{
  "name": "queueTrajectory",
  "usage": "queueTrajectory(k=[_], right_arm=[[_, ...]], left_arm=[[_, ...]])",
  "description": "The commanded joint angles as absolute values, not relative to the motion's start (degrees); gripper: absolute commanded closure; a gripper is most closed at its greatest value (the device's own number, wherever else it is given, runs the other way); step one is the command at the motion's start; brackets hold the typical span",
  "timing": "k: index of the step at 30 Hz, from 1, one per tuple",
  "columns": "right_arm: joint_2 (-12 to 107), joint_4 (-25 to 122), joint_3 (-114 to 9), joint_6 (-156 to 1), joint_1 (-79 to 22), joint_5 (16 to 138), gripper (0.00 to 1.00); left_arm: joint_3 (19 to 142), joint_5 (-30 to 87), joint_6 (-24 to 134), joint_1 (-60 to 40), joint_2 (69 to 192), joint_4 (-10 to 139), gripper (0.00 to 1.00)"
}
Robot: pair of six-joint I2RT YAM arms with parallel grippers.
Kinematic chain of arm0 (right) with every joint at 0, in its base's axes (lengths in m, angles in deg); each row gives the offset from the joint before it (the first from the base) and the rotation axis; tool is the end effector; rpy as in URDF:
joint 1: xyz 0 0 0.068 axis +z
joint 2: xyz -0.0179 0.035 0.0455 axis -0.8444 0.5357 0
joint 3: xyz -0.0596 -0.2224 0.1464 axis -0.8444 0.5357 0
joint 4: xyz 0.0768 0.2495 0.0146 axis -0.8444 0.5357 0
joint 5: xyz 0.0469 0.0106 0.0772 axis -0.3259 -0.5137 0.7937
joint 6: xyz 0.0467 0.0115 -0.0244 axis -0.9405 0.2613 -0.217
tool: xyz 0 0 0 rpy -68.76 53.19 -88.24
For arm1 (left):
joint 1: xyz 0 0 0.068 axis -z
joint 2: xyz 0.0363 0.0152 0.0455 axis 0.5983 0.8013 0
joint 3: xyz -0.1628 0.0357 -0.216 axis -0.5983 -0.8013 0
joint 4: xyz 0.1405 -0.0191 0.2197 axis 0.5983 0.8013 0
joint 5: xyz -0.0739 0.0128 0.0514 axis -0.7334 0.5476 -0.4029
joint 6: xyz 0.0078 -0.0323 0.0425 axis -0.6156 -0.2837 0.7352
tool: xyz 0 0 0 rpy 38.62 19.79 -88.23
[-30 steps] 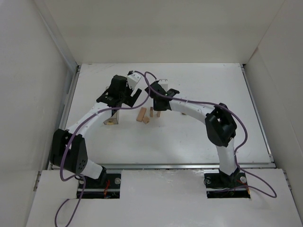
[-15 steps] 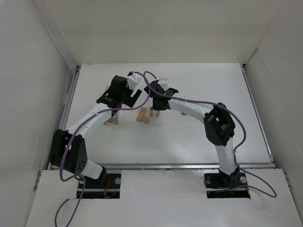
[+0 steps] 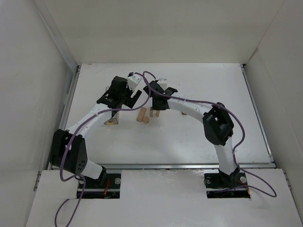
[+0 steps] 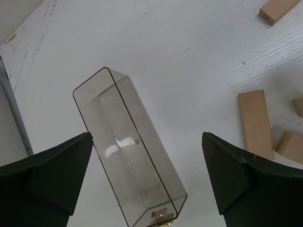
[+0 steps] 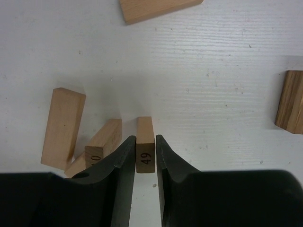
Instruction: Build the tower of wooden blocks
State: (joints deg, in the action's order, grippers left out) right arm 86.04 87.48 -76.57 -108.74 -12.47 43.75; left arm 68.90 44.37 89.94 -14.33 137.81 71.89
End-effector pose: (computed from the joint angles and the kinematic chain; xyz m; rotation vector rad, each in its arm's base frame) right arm 0.3322 0.3121 0.2243 0.0026 2.4634 0.0332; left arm 0.3109 -0.1231 0.2891 0.7174 1.9113 0.1511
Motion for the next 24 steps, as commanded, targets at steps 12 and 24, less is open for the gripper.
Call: queueTrajectory(k=[12, 24], right_arm=[[87.4, 89.3, -78.9, -108.8, -11.6, 43.3, 0.66], [86.9, 90.4, -78.9, -108.8, -11.6, 43.3, 1.00]], left_arm=[[68.4, 44.8, 90.7, -14.1, 134.9, 69.5, 0.00], [67.9, 44.8, 91.2, -14.1, 134.9, 69.0, 0.00]])
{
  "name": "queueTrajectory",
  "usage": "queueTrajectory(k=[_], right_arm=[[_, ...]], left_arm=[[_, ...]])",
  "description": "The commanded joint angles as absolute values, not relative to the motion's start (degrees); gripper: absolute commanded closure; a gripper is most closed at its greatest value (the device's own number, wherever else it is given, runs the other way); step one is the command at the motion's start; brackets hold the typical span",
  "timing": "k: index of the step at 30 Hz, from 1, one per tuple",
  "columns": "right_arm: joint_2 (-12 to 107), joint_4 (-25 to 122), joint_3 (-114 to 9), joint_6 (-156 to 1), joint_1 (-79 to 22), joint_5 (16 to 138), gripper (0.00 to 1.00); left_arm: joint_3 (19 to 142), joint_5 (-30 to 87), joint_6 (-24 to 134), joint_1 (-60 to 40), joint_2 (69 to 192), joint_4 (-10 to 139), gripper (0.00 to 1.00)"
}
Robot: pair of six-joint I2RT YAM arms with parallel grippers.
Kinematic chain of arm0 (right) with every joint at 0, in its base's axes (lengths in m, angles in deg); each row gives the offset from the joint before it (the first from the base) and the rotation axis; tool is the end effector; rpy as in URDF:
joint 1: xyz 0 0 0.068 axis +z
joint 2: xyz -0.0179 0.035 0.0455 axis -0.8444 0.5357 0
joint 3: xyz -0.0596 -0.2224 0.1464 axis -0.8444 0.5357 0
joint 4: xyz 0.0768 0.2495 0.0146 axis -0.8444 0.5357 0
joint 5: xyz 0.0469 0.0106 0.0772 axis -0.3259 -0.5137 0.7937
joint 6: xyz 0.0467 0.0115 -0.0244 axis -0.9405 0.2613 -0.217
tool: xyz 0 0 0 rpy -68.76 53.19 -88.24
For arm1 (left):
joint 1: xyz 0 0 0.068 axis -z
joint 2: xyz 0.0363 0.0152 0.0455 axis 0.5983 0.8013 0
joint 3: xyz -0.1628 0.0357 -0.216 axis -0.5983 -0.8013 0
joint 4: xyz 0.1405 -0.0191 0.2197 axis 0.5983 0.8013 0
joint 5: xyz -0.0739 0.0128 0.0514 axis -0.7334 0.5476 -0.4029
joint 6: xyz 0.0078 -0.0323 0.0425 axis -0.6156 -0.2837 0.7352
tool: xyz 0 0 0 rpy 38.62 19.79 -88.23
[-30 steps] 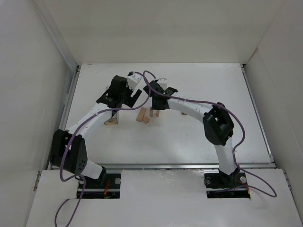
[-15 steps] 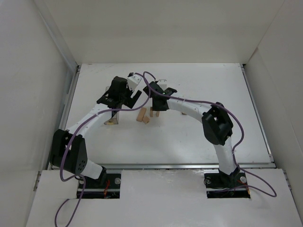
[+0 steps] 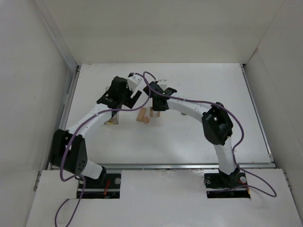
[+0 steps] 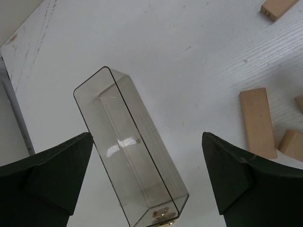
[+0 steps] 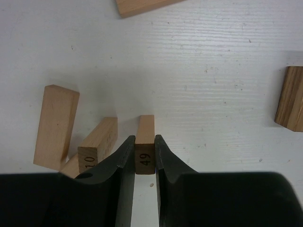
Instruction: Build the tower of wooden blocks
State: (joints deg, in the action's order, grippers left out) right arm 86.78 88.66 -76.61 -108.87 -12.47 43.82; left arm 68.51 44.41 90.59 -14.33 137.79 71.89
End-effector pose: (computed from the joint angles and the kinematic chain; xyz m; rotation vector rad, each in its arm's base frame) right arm 0.3319 0.3119 0.2178 -0.0047 2.4875 0.0067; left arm 0.3103 -0.1228 0.2869 0.7308 1.9134 0.1593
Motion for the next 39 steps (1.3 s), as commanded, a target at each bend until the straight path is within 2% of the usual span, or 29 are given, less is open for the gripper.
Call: queueTrajectory(k=[1, 27, 32, 39], right_arm=[[86.9, 90.4, -78.9, -109.4, -11.6, 43.3, 1.00], [89.6, 92.4, -81.7, -109.4, -10.5, 43.9, 1.00], [89.1, 92.4, -81.7, -110.5, -10.5, 42.8, 0.93], [89.1, 92.4, -81.7, -110.5, -10.5, 42.3, 0.93]], left_arm=[[67.9, 44.8, 91.2, -14.1, 134.9, 68.5, 0.00], [67.3, 45.3, 91.7, -14.1, 134.9, 67.9, 0.00], [67.3, 45.3, 91.7, -14.1, 134.9, 67.9, 0.00], [67.3, 45.3, 91.7, -14.1, 134.9, 67.9, 0.00]])
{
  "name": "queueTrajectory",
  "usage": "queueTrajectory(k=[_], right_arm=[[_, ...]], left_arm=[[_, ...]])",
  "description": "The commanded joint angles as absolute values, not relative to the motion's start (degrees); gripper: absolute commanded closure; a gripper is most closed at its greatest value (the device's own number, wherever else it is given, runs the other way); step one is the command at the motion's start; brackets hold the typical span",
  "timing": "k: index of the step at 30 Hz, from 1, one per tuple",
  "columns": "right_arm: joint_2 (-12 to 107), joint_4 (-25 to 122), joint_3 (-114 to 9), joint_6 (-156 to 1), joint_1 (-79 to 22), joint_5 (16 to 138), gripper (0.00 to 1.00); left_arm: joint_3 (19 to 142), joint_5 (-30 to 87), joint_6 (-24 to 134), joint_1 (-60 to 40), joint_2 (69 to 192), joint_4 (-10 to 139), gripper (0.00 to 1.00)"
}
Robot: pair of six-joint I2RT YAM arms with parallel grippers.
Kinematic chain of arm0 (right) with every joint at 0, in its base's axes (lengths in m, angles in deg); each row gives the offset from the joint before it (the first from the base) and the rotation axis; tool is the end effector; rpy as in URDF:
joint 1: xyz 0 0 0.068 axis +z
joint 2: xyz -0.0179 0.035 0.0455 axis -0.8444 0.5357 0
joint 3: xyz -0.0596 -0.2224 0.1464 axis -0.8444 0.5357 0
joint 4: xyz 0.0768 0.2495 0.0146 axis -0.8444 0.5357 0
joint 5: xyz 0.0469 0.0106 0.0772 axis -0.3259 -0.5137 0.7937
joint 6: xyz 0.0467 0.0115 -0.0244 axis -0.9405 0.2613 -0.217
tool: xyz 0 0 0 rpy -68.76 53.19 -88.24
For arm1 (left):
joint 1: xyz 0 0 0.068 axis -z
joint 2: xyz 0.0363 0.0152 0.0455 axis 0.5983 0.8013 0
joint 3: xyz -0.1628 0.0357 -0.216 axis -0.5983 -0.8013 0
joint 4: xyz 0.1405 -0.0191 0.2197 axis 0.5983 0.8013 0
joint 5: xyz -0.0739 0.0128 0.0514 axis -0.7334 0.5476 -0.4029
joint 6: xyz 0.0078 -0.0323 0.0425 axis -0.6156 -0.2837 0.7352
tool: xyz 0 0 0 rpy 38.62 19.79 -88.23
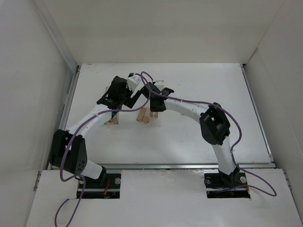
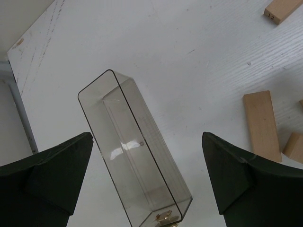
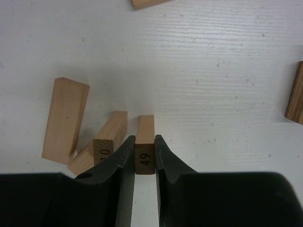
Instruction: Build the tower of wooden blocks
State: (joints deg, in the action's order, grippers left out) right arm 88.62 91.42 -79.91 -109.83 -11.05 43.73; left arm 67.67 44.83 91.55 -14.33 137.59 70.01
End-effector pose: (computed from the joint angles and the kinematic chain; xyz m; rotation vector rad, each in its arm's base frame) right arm 0.3281 0.3242 0.2187 -0.0210 2.5024 0.0023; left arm 0.3101 -0.1225 0.2861 0.7328 1.8900 0.1761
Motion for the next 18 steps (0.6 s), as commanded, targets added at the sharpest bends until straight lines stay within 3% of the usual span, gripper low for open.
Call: queueTrajectory(k=[1, 18], right_arm=[[89.1, 92.4, -81.7, -110.5, -10.5, 42.3, 0.92], [88.6, 92.4, -81.2, -111.0, -11.0, 42.8, 0.76]], left_arm=[[67.3, 45.3, 91.7, -14.1, 134.9, 67.9, 0.00], [67.3, 45.3, 91.7, -14.1, 134.9, 67.9, 0.00]])
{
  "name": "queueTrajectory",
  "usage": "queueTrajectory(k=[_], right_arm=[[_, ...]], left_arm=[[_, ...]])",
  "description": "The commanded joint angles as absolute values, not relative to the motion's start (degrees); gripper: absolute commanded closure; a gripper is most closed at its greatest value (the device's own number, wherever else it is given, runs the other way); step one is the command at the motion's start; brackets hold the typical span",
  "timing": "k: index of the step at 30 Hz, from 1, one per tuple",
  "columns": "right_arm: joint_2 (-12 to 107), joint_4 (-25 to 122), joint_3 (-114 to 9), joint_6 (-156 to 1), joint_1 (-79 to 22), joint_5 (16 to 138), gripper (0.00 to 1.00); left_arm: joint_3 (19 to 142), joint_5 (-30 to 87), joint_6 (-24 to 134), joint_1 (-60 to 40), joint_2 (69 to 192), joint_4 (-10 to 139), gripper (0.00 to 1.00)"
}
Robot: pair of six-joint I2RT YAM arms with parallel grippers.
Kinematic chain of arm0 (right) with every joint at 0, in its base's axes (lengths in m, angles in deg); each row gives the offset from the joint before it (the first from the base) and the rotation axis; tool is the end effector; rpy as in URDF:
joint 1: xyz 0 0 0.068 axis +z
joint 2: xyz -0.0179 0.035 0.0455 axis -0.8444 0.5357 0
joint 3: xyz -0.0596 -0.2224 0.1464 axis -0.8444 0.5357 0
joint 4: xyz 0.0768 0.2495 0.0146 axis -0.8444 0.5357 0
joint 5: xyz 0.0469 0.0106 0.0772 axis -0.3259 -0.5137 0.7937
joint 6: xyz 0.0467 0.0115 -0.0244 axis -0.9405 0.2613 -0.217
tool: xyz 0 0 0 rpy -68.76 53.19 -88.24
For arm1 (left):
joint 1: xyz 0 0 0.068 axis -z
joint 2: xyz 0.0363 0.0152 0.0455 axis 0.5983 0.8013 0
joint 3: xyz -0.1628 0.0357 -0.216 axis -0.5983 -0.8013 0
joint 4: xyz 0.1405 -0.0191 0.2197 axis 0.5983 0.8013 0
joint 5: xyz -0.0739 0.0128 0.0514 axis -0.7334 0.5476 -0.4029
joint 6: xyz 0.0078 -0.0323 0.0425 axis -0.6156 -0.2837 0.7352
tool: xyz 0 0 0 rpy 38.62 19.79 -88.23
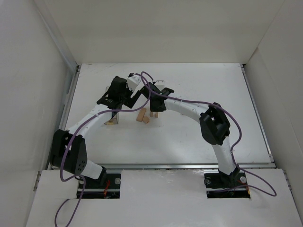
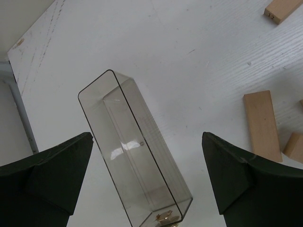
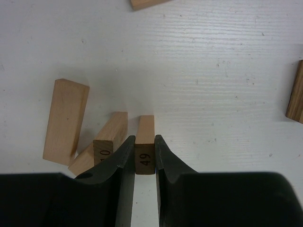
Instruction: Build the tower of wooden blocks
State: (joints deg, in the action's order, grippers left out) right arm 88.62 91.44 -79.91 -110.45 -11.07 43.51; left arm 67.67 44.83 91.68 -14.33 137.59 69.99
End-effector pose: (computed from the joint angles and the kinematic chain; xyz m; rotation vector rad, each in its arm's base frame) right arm 0.3283 0.3239 0.2187 -0.0059 2.5003 0.0027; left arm 0.3101 -0.1225 0.2862 0.7348 1.8889 0.1775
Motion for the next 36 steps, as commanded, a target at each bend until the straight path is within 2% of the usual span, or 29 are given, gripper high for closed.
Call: queueTrajectory(k=[1, 6, 20, 27, 33, 34, 36], right_arm=[[88.6, 92.4, -81.2, -111.0, -11.0, 42.8, 0.76], [88.0, 91.9, -81.2, -111.0, -11.0, 42.8, 0.63], [84.5, 90.3, -78.8, -111.0, -11.0, 41.0, 0.63], [78.7, 89.0, -76.7, -112.1, -11.0, 37.3, 0.63], [75.0, 83.1, -78.0, -110.1, -11.0, 33.7, 0.63], [74.5, 82.5, -78.8, -109.4, -11.0, 33.7, 0.56], [75.1, 82.5, -80.7, -108.6, -11.0, 34.4, 0.52]], left_arm=[[67.3, 45.3, 91.7, -14.1, 134.9, 67.9, 0.00], [67.3, 45.3, 91.7, -14.1, 134.9, 67.9, 0.00], [67.3, 45.3, 91.7, -14.1, 134.9, 67.9, 0.00], [67.3, 45.3, 91.7, -14.1, 134.9, 67.9, 0.00], [67.3, 45.9, 91.7, -14.1, 134.9, 67.9, 0.00], [67.3, 45.9, 91.7, -14.1, 134.9, 67.9, 0.00], [67.3, 46.4, 91.7, -14.1, 134.9, 67.9, 0.00]])
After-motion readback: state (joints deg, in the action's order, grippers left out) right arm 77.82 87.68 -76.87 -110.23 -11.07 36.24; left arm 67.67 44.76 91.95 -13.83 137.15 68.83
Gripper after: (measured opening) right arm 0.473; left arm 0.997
